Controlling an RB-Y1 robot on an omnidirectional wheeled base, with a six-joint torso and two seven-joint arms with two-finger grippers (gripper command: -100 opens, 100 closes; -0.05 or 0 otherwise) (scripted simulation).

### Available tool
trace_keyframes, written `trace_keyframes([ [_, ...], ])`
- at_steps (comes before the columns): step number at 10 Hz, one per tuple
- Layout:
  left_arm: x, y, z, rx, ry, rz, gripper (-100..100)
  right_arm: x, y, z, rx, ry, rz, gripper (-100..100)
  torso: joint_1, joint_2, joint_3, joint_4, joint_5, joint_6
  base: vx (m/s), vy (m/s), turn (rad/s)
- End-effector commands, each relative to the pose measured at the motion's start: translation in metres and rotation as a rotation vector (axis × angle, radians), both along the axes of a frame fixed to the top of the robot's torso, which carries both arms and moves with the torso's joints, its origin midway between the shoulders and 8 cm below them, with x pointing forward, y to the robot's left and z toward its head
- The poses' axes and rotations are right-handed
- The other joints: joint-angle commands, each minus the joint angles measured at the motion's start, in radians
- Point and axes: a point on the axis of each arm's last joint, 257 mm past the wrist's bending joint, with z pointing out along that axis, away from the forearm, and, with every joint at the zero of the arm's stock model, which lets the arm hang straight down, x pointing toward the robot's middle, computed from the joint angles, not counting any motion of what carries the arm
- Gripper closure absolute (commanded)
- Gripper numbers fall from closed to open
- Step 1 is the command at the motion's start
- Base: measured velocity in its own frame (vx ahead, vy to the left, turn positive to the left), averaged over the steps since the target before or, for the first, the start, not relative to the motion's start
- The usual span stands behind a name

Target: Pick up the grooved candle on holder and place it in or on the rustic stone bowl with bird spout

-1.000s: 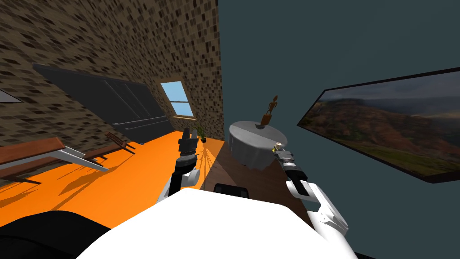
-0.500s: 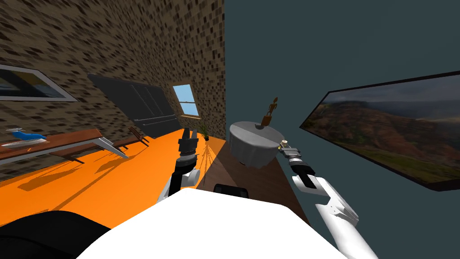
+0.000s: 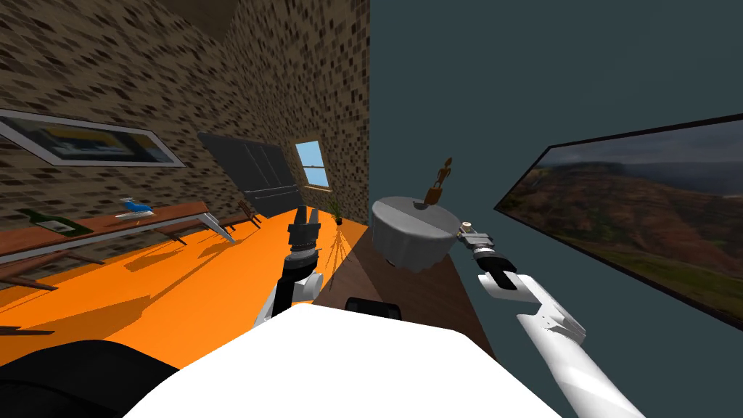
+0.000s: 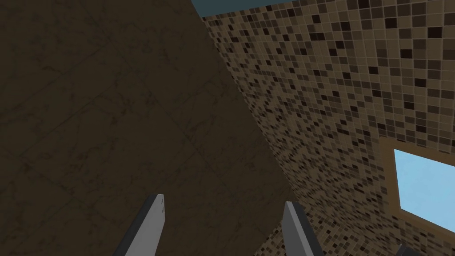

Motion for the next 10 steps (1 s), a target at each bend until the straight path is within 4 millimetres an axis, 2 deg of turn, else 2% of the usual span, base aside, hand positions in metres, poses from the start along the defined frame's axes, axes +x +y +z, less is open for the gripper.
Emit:
trace_keyframes([
  [1, 0.0, 0.0, 0.0, 0.0, 0.0, 0.0, 0, 0.008, -0.017, 0.006, 0.006, 0.018, -0.029, 100, 0.0, 0.0, 0.0, 0.0, 0.0, 0.0, -0.035, -0.088, 0.284],
  [2, 0.0, 0.0, 0.0, 0.0, 0.0, 0.0, 0, 0.008, -0.019, 0.01, -0.007, 0.018, -0.029, 100, 0.0, -0.001, -0.001, 0.0, 0.0, -0.002, -0.022, -0.09, 0.116],
  [4, 0.0, 0.0, 0.0, 0.0, 0.0, 0.0, 0, 0.021, -0.042, 0.016, -0.001, 0.046, -0.068, 100, 0.0, -0.003, -0.002, -0.001, 0.0, 0.0, -0.019, -0.085, 0.203],
  [5, 0.0, 0.0, 0.0, 0.0, 0.0, 0.0, 0, 0.021, -0.044, 0.021, -0.013, 0.046, -0.068, 100, 0.001, -0.003, -0.002, -0.001, 0.0, -0.002, -0.013, -0.086, 0.146],
  [8, 0.0, 0.0, 0.0, 0.0, 0.0, 0.0, 0, 0.037, -0.076, 0.03, -0.01, 0.098, -0.133, 100, 0.001, -0.006, -0.004, -0.002, 0.0, -0.003, 0.001, -0.09, 0.281],
  [10, 0.0, 0.0, 0.0, 0.0, 0.0, 0.0, 0, 0.04, -0.094, 0.037, -0.025, 0.122, -0.165, 100, 0.002, -0.007, -0.005, -0.002, 0.0, 0.0, 0.019, -0.059, 0.14],
])
